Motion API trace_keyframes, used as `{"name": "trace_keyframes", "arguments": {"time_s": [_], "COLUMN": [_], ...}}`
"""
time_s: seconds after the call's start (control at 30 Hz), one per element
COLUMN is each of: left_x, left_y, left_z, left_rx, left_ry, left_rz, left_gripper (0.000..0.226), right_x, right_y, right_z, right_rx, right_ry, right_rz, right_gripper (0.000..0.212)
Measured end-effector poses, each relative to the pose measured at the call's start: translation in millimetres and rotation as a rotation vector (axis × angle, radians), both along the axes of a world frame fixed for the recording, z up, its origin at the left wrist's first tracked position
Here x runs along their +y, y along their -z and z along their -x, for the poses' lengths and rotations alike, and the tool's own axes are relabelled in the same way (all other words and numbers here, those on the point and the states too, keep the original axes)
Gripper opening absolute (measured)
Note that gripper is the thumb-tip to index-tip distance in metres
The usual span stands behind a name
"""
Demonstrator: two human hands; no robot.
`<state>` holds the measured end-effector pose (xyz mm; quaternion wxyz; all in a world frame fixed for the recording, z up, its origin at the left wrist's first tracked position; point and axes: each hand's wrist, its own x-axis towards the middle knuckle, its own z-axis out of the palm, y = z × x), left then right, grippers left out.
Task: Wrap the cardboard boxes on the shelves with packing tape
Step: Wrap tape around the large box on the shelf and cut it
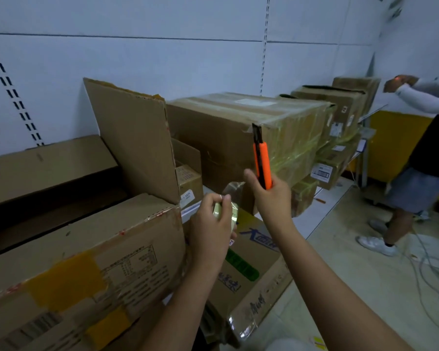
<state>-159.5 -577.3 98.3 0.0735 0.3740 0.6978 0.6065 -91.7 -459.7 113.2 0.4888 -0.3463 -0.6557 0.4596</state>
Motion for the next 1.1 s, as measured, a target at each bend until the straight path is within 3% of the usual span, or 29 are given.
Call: {"name": "trace_keyframes", "arguments": {"time_s": [0.1,0.17,0.3,0.47,0.73,0.8,0.9,0.93,1.0,1.1], "left_x": [8.4,15.7,26.5,39.1,54.6,56.0,57.6,58.1,56.7,46.8], "left_y": [-4.4,-5.7,-18.1,-39.8,-63.8,-68.6,-74.0,-72.1,-59.0,-16.9], "left_z": [-5.3,-8.6,-16.5,-25.2,-29.5,-33.8,-36.4,-35.9,-36.2,-52.0], "left_rx": [0.013,0.037,0.009,0.011,0.007,-0.035,-0.109,-0.096,-0.059,-0.152], "left_ry": [0.036,0.035,0.062,0.043,0.088,0.127,0.125,0.105,0.047,0.028], "left_rz": [-0.016,-0.02,-0.047,-0.095,-0.108,-0.128,-0.138,-0.139,-0.108,0.054], "left_gripper": [0.017,0.017,0.023,0.016,0.007,0.017,0.077,0.085,0.087,0.085], "right_x": [-14.2,-14.7,-5.6,12.6,42.7,53.7,68.1,70.0,73.9,96.6], "right_y": [-6.8,-17.2,-43.5,-60.3,-104.0,-116.7,-133.8,-139.1,-149.4,-172.7], "right_z": [-20.5,-28.6,-39.1,-39.0,-38.5,-35.8,-30.2,-28.0,-22.8,-20.6], "right_rx": [0.127,0.167,0.079,0.085,-0.041,-0.074,-0.095,-0.115,-0.166,-0.031], "right_ry": [-0.366,-0.457,-0.4,-0.291,-0.303,-0.259,-0.207,-0.215,-0.198,-0.075], "right_rz": [0.143,0.148,0.076,0.11,-0.098,-0.151,-0.225,-0.249,-0.323,-0.325], "right_gripper": [0.056,0.059,0.024,0.022,0.011,0.011,0.014,0.016,0.019,0.02]}}
